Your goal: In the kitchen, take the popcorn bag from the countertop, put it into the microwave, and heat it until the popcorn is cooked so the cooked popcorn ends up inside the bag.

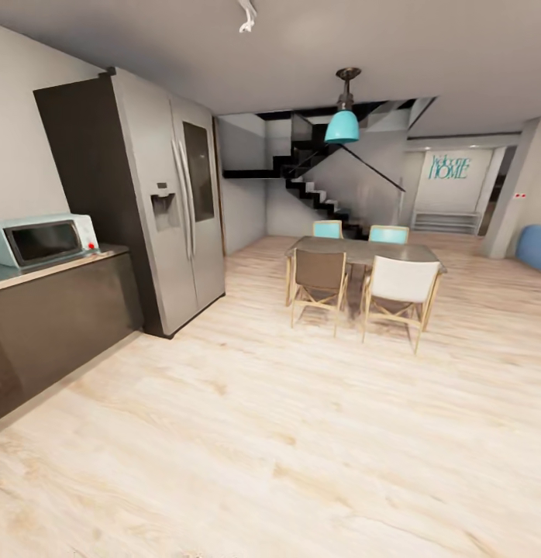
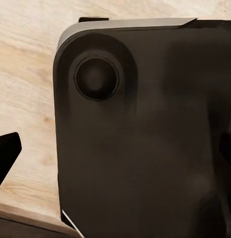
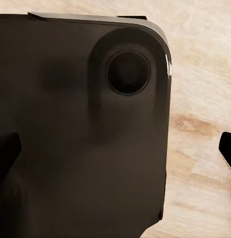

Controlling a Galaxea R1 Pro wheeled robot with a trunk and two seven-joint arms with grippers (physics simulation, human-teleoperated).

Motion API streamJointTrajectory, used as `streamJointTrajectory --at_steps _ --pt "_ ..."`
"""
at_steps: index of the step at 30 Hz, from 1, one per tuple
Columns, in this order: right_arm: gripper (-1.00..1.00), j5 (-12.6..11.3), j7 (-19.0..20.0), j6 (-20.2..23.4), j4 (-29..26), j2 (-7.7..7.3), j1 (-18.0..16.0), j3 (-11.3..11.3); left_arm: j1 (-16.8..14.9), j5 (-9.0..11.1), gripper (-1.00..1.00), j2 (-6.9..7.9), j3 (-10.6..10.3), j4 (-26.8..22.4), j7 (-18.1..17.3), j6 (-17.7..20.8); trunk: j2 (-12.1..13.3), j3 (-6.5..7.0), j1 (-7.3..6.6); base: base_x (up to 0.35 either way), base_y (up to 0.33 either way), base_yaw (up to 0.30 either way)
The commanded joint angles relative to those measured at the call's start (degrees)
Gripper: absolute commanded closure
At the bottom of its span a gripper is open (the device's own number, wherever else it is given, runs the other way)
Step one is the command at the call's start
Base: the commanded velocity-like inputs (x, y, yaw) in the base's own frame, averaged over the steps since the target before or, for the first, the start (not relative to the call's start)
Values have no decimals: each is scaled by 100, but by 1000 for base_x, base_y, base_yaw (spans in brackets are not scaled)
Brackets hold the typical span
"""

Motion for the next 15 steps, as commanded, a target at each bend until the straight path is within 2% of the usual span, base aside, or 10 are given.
streamJointTrajectory --at_steps 1,15 --pt "-100 -5 -1 -29 7 0 -1 2 0 10 -100 -1 5 -2 -1 -12 -2 -3 0 0 0 280" --pt "-100 -5 -1 -33 7 0 -1 2 0 19 -100 -7 14 -2 -1 -3 -2 -3 0 0 0 280"
